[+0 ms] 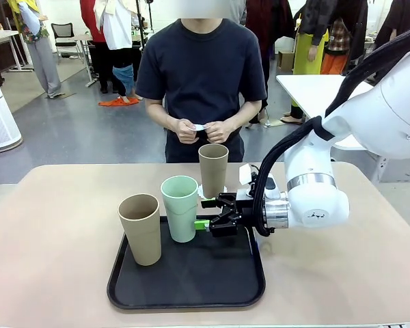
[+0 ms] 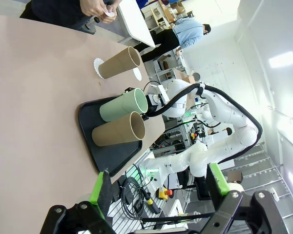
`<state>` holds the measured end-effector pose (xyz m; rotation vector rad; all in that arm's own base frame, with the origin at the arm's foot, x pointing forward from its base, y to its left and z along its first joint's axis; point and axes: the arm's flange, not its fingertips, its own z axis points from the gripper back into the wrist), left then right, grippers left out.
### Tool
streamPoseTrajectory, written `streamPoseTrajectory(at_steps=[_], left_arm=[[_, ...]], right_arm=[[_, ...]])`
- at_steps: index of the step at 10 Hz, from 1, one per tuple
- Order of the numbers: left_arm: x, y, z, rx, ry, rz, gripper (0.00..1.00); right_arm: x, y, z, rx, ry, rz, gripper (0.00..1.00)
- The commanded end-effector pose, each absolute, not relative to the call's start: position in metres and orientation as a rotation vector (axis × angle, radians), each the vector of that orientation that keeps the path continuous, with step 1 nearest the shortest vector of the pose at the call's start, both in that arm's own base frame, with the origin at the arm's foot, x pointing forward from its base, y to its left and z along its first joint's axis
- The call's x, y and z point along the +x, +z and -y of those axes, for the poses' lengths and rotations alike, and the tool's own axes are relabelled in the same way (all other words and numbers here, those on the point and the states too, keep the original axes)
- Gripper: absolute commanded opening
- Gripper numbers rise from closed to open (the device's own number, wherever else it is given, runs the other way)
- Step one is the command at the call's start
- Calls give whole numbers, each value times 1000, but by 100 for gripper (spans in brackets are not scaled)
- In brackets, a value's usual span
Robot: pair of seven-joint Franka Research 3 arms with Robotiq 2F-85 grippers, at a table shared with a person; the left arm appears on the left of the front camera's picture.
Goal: Place coasters on the table and set cups on them.
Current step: Take one Reusable plastic cup from the Flat Tray and place it on a coaster set by the human.
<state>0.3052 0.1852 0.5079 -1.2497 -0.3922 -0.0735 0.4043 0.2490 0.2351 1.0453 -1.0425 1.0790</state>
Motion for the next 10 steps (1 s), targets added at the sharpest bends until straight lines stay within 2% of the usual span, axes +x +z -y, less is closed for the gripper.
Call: streamPoseTrajectory(at_steps=[1,10], left_arm=[[304,510,-186,-1263,-75,402,100],[304,510,-186,-1263,-75,402,100]], right_arm=[[411,229,-254,1039,1064,1053,100],[417,211,-271,1088,1075,1011,100]])
